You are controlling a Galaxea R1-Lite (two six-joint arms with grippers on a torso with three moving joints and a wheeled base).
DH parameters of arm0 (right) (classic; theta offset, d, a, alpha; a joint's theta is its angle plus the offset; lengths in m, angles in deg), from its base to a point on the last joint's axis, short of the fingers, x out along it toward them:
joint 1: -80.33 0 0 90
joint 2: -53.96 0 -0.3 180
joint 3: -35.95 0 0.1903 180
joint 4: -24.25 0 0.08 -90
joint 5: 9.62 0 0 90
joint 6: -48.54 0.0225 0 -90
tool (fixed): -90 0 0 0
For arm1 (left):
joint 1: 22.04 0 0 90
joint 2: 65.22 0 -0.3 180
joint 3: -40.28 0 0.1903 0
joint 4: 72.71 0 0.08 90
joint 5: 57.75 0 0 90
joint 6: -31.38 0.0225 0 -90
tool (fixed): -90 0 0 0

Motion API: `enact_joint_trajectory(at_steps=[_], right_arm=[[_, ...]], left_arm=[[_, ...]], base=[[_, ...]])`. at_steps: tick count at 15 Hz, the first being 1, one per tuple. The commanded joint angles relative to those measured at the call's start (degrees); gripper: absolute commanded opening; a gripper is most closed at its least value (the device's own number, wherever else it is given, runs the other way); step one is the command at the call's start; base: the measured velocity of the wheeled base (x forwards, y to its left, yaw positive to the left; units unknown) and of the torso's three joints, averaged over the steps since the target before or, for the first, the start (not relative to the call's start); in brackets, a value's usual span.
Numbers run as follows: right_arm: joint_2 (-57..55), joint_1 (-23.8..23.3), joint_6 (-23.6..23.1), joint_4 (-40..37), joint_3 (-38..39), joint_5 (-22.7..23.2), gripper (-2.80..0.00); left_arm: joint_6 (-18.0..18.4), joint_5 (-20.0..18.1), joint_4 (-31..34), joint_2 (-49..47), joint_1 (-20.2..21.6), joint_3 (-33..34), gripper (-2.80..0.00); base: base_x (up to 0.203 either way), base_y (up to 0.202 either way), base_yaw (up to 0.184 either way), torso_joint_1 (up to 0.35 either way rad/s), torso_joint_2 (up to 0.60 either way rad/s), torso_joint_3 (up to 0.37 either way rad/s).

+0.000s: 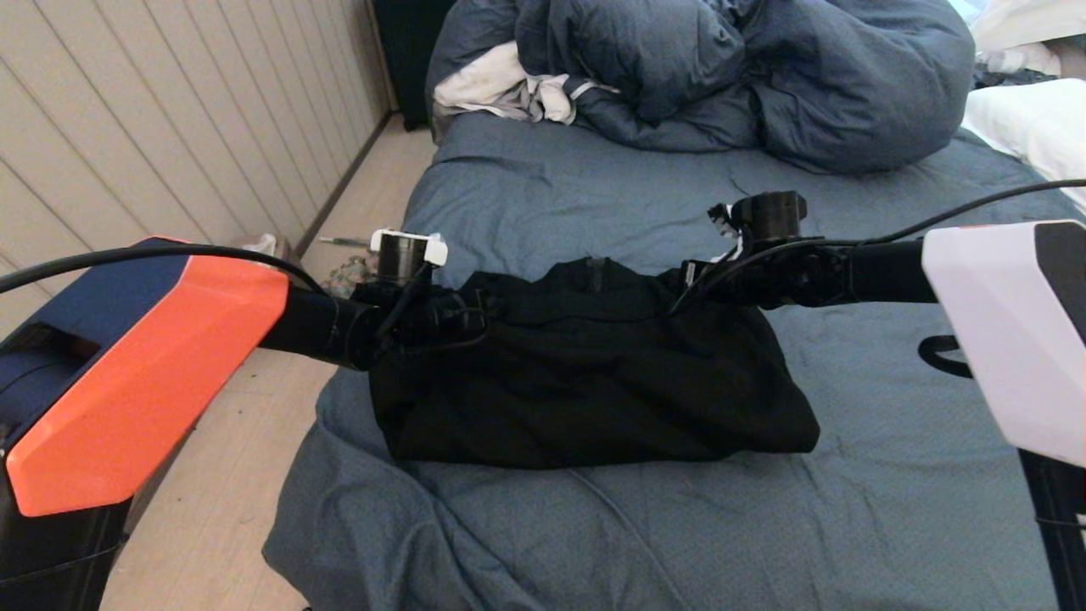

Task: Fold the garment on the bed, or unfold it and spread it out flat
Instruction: Unfold the black sweatshirt

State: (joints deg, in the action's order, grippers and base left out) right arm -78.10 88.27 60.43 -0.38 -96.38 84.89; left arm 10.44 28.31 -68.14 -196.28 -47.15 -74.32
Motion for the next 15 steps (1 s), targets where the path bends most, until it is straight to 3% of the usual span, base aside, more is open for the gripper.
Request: enact_joint_trajectory(at_steps=[1,2,3,10,15], right_arm=[[0.31,0.06,0.06,-0.04,0.08,0.06,0.00],[0.40,0.06,-0.20,-0.06,0.51,-0.03,0.00],[0.49,0.06,-0.43,0.01,0.92,-0.03,-2.80],[0.65,0.15,-0.32,0.03,0.56,0.24,-2.80],[8.13,0.80,2.03,0.02,4.53,0.30,-2.80]], left_arm=[[-0.24,0.01,-0.10,0.46,-0.11,0.19,-2.80],[-0.41,0.60,-0.10,0.63,-0.11,-0.08,-2.80],[-0.38,1.88,-0.10,0.43,-0.11,-0.44,-2.80],[-0.68,3.23,-0.19,0.99,-0.15,-1.32,-2.80],[-1.93,3.58,-0.19,7.71,-0.98,2.30,-2.80]], base=[[0.000,0.000,0.000,0.000,0.00,0.000],[0.000,0.000,0.000,0.000,0.00,0.000],[0.000,0.000,0.000,0.000,0.00,0.000],[0.000,0.000,0.000,0.000,0.00,0.000],[0.000,0.000,0.000,0.000,0.00,0.000]])
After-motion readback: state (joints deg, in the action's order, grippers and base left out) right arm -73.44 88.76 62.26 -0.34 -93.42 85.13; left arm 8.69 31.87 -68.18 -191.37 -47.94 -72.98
